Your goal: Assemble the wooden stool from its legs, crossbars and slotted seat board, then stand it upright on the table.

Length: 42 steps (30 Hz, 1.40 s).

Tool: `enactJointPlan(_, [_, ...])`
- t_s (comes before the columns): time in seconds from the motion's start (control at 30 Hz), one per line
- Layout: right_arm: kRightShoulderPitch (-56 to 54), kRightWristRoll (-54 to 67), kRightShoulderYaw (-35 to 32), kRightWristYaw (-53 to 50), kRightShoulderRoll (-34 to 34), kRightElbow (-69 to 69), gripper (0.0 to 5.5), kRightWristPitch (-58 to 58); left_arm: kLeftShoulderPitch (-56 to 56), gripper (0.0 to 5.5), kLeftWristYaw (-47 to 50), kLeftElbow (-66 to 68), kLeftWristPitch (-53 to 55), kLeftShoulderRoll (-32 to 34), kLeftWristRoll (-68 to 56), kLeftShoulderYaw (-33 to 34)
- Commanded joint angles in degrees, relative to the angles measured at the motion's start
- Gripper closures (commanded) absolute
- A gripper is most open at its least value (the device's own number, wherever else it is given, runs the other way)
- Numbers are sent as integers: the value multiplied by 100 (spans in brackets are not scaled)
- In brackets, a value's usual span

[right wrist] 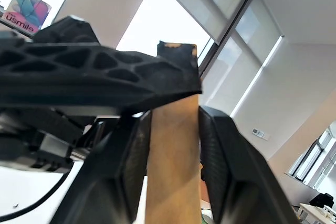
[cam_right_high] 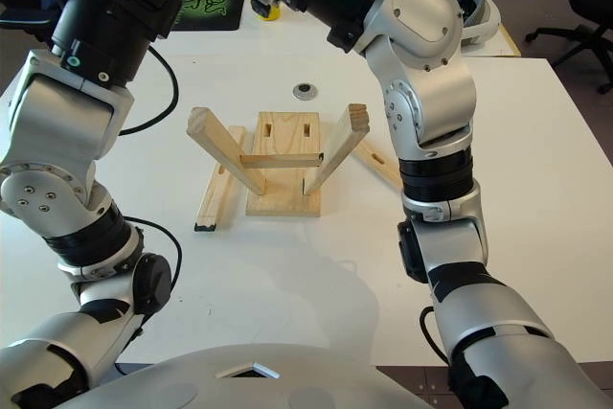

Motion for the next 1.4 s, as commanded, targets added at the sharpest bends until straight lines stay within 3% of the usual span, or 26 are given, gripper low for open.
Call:
enactJointPlan(0.03, [82,-264,133,154,-66,154,417,-354,65,291,97,-25,-106,109,-47,-8])
enactJointPlan(0.5, [76,-358,98,162,-73,395,417,-527,162,500,143,-35,-315,224,-111,-62])
enactJointPlan(0.77, [143,-230,181,351,-113,262,417,-259,191,506,180,-32,-401,292,-113,-73])
enactJointPlan(0.8, [135,-182,189,395,-135,224,380,-137,199,506,191,-15,-413,293,-109,-63])
enactJointPlan(0.97, [147,122,58,429,-69,46,307,203,228,506,223,18,-455,346,-88,-22])
enactJointPlan(1.4, [-316,1042,-1042,1,-146,682,304,1139,342,506,175,118,-550,597,52,83])
